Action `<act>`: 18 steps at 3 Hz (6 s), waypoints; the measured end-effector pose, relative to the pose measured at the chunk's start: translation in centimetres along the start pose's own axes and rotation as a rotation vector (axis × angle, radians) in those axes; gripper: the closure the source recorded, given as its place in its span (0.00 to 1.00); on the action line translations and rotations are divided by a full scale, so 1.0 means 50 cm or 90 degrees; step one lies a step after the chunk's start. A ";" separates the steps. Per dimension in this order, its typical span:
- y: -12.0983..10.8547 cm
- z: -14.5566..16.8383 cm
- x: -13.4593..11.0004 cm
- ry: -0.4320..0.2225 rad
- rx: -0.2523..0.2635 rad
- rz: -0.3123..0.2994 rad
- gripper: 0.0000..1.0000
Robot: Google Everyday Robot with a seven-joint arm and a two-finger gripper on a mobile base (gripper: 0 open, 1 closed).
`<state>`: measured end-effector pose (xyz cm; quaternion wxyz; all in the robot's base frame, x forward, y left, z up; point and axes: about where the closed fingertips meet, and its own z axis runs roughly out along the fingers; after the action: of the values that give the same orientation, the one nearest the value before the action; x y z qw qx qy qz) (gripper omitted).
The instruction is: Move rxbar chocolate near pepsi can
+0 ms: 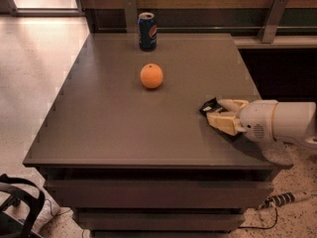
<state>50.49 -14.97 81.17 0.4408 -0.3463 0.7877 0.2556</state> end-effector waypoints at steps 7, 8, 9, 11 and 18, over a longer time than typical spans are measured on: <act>-0.048 -0.060 -0.190 0.102 0.060 -0.111 1.00; -0.084 -0.030 -0.232 0.122 0.076 -0.139 1.00; -0.127 0.031 -0.283 0.108 0.082 -0.159 1.00; -0.193 0.153 -0.370 0.066 0.092 -0.156 1.00; -0.419 0.309 -0.374 0.093 0.132 -0.125 1.00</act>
Offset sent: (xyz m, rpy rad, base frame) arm 0.0175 -0.0573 0.1099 -0.2546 -0.0782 -0.1377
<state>81.56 -11.22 88.02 0.4388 -0.3917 0.8021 0.1032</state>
